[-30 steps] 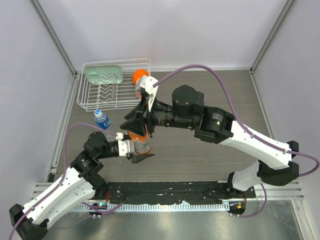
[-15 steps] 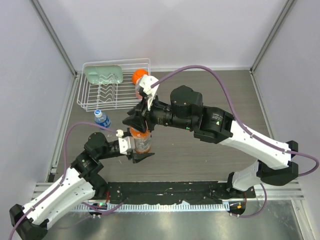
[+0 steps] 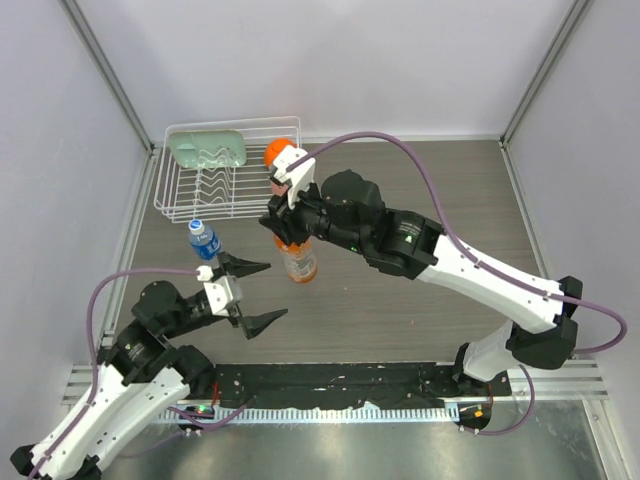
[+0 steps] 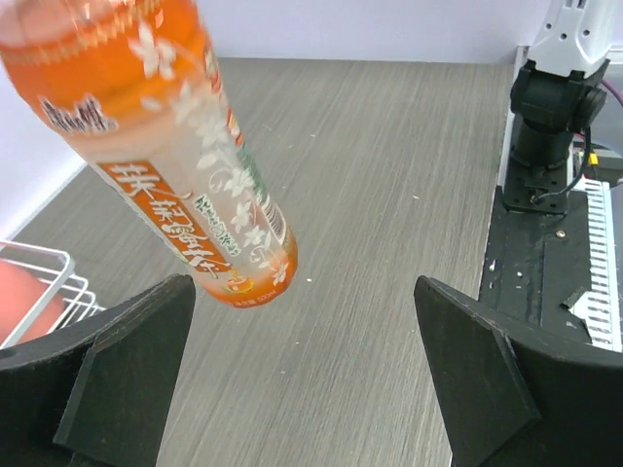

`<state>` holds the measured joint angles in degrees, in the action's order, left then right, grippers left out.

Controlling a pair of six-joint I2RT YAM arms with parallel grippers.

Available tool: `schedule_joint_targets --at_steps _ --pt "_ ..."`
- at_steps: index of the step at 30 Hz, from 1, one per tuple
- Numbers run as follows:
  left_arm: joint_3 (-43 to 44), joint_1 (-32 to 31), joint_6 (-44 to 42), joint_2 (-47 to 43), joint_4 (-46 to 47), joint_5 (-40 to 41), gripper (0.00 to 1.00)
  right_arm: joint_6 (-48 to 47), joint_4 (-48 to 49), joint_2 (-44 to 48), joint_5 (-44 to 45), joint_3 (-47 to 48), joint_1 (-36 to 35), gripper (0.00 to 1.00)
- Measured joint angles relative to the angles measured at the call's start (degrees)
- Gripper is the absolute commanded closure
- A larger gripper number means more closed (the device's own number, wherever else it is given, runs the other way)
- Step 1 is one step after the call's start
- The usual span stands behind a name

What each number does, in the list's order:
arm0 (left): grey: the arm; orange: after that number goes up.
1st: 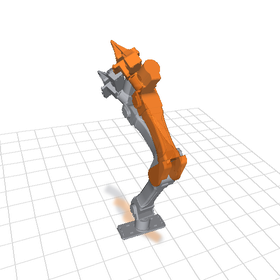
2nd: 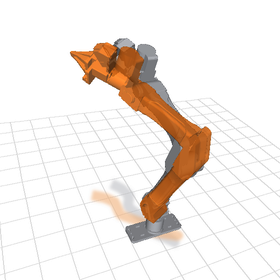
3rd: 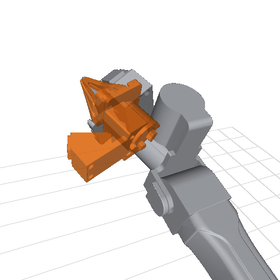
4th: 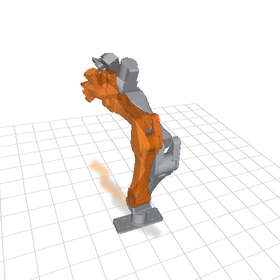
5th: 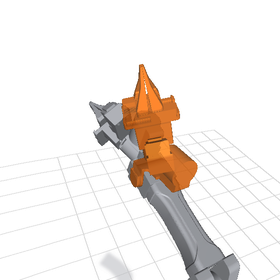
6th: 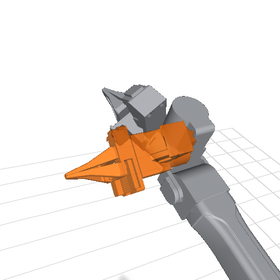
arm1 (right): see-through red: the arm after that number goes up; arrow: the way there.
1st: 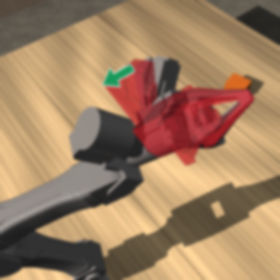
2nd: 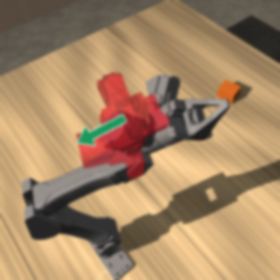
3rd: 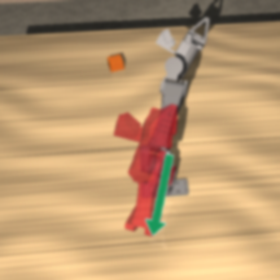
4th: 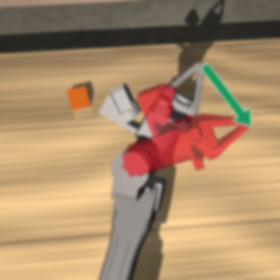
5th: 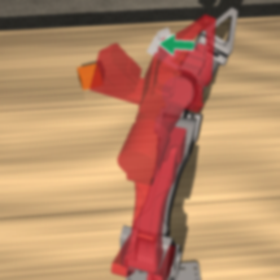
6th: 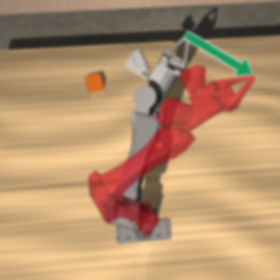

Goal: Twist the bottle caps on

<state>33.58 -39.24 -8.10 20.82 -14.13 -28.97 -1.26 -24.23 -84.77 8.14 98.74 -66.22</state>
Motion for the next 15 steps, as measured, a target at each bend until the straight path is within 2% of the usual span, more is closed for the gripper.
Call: schedule_joint_targets --at_steps 4,9,15 --pt "1.40 0.00 0.17 -4.90 -4.37 4.76 0.00 0.24 5.88 -1.33 1.40 -4.94 2.36 0.99" --pt "4.02 0.00 1.73 -11.41 -6.38 16.63 0.00 2.45 16.61 -6.10 2.05 -10.75 4.50 0.99" --pt "7.63 0.00 3.89 -12.39 -7.30 29.20 0.00 5.05 28.48 -15.52 3.63 -13.62 4.83 0.99"
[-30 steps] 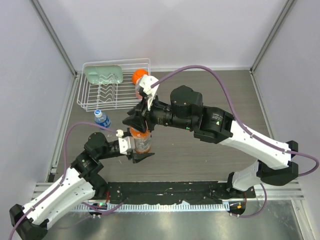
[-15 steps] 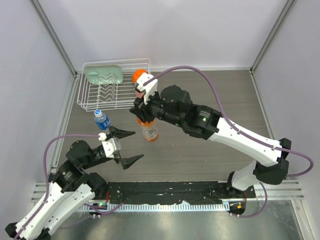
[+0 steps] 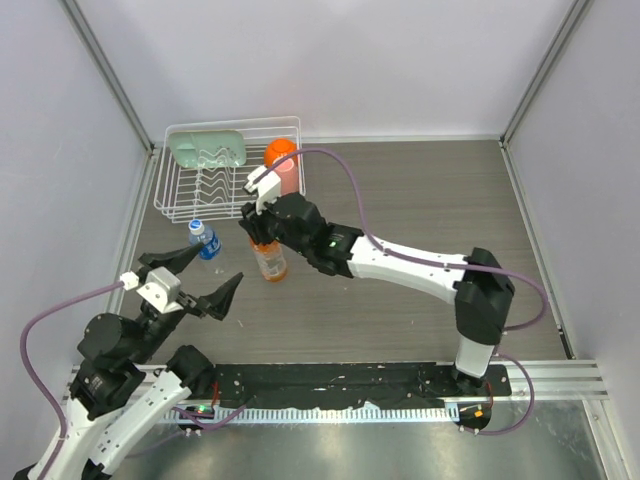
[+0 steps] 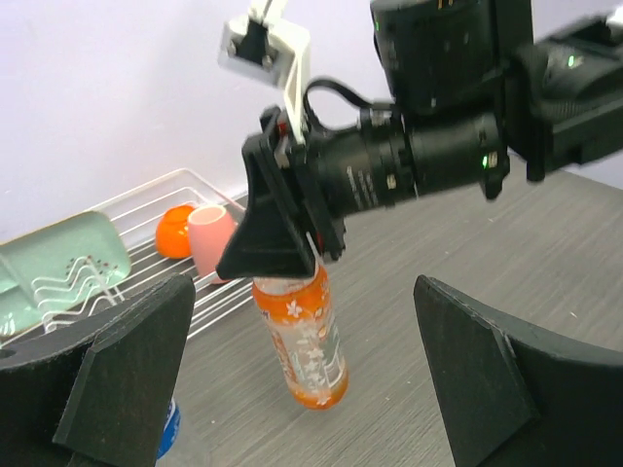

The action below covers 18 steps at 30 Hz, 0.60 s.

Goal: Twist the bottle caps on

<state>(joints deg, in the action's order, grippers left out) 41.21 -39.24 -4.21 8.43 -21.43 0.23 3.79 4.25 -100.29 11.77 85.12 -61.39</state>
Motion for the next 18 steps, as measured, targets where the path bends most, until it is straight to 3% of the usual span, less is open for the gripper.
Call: schedule_joint_targets --at_steps 6,18 --pt "0.74 0.00 1.11 0.09 -1.77 5.05 0.00 0.44 7.34 -6.36 2.34 -0.50 -0.24 0.99" --pt "0.74 0.00 2.95 1.20 -2.69 6.67 0.00 1.40 14.23 -8.00 5.31 -4.66 -0.50 0.94"
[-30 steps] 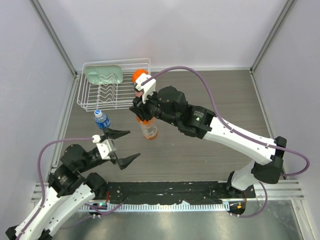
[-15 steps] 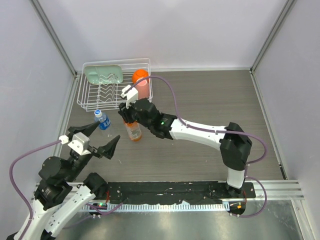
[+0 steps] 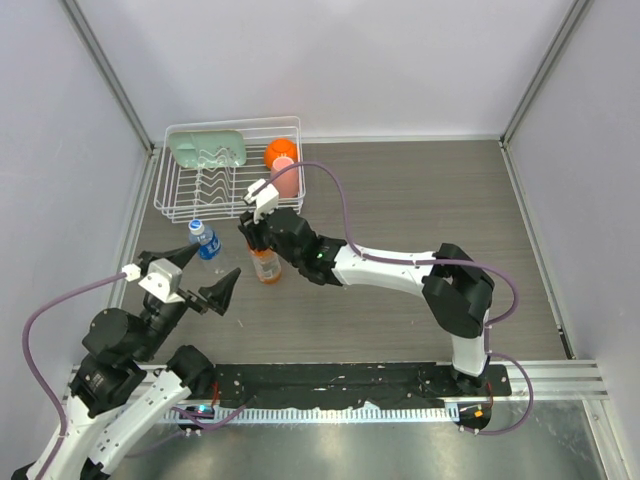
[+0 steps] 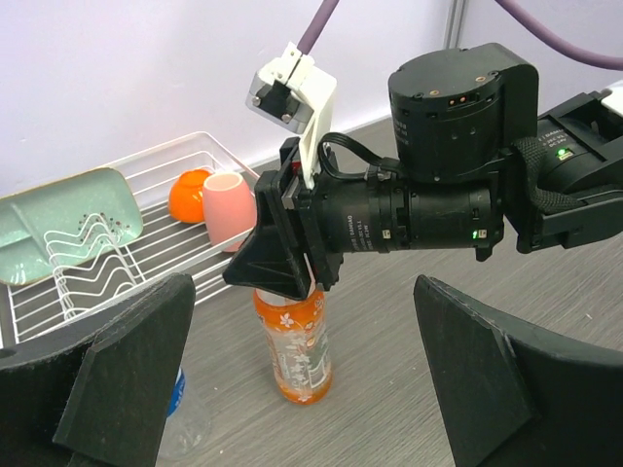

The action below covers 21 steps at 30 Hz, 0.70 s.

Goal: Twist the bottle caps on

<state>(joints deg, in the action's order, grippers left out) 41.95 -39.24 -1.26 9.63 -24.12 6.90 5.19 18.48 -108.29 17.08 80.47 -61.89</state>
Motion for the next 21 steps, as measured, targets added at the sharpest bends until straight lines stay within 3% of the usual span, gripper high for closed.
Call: schedule_joint_targets --at_steps 6,16,21 --pt "0.00 0.00 0.61 0.33 -0.02 0.00 0.00 0.28 0.76 -0.74 0.48 -0.02 -0.33 0.86" --pt "0.00 0.44 0.81 0.35 -0.63 -0.09 0.00 1.46 0.22 -0.76 1.03 0.00 -0.42 0.41" --pt "0.04 0.63 0.81 0.76 -0.66 -0.66 0.00 2.12 -2.64 -1.07 1.07 0.02 -0.42 0.25"
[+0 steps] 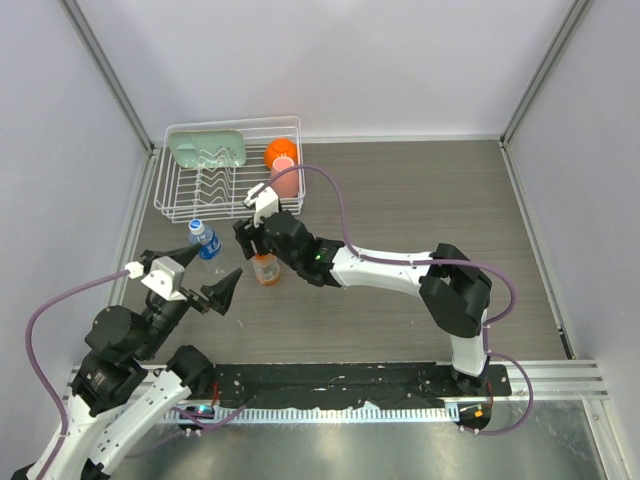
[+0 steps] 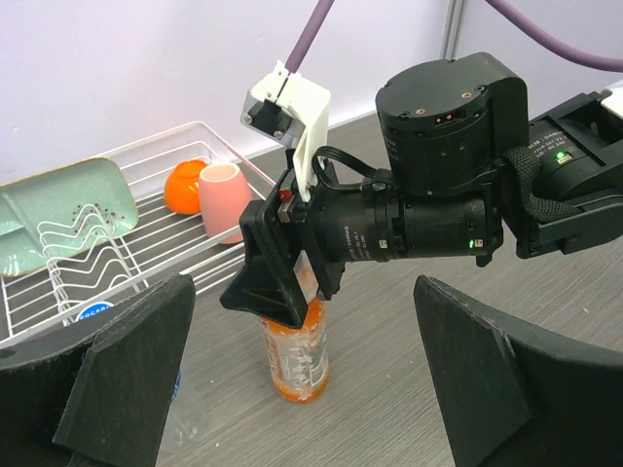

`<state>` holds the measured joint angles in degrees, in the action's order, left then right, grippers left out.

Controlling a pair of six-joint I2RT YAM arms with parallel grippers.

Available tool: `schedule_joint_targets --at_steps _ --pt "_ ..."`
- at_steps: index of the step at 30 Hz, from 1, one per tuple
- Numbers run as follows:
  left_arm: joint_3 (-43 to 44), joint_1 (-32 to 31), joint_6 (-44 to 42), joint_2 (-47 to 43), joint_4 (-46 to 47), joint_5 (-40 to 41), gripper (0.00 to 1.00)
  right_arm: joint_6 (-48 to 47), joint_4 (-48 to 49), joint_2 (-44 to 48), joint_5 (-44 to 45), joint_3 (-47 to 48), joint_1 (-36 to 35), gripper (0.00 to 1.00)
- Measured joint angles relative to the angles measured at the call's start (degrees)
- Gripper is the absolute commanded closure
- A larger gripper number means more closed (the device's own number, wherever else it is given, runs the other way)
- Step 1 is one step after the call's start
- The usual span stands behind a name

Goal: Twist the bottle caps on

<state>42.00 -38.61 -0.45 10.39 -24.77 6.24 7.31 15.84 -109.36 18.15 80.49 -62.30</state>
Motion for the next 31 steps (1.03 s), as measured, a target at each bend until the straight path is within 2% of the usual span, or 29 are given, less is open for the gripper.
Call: schedule_joint_targets --at_steps 8,12,19,23,26,31 --pt "0.42 0.13 0.00 0.39 -0.39 -0.11 0.00 -0.07 -2.56 0.00 -0.26 0.79 -0.13 0.13" --pt "1.22 0.28 0.02 0.90 -0.50 -0.09 0.00 -0.96 -4.66 0.26 -0.37 3.32 -0.63 0.03" --pt "4.81 0.44 0.02 5.66 -0.66 0.96 0.00 -0.72 -14.14 4.33 -0.70 11.04 -2.03 0.01" --pt "13.64 0.46 0.48 15.28 -2.64 3.52 0.00 1.07 -26.58 8.66 3.61 18.80 -2.51 0.00" --pt "20.76 0.48 0.90 22.60 -3.19 5.64 0.00 2.62 -34.38 13.70 8.90 20.59 -2.51 0.00" --pt "25.22 0.48 2.25 28.59 -3.98 6.47 0.00 4.00 -42.03 28.13 13.70 12.61 -2.40 0.00"
